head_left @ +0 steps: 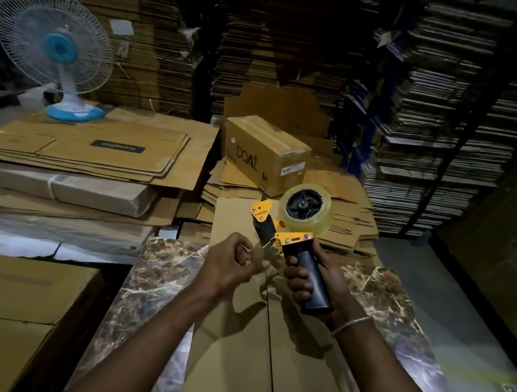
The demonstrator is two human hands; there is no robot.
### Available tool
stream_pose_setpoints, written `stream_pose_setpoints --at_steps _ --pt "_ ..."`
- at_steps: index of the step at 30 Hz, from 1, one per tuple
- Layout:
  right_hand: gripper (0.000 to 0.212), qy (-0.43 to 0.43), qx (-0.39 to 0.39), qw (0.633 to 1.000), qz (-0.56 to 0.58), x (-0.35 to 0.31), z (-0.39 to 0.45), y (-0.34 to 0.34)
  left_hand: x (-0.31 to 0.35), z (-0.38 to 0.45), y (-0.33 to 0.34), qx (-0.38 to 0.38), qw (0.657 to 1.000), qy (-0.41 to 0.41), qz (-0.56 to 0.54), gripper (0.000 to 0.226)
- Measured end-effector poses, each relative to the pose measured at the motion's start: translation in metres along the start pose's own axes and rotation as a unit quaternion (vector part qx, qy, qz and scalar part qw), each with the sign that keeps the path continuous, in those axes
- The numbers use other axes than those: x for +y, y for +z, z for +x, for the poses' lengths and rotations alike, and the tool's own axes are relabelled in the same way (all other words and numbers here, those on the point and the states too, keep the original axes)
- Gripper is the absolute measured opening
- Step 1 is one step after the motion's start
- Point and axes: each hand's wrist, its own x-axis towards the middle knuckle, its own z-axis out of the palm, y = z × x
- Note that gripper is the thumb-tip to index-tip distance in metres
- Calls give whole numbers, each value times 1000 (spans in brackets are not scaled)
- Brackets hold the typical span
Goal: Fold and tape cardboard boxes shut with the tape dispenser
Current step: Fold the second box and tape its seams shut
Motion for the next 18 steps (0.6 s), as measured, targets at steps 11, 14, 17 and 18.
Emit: stream_pose_setpoints --at_steps 11,14,17,18 --pt "53 -22 91 995 -25 1 -10 22 2 18 18 94 992 22 75 40" --pt "57 -19 100 994 -31 3 -12 24 2 22 10 64 987 72 127 36" --pt "57 -18 89 996 -19 6 -11 21 -4 27 4 54 978 100 174 36" --pt "57 -19 91 996 -17 7 -10 21 -7 29 2 52 976 108 184 35"
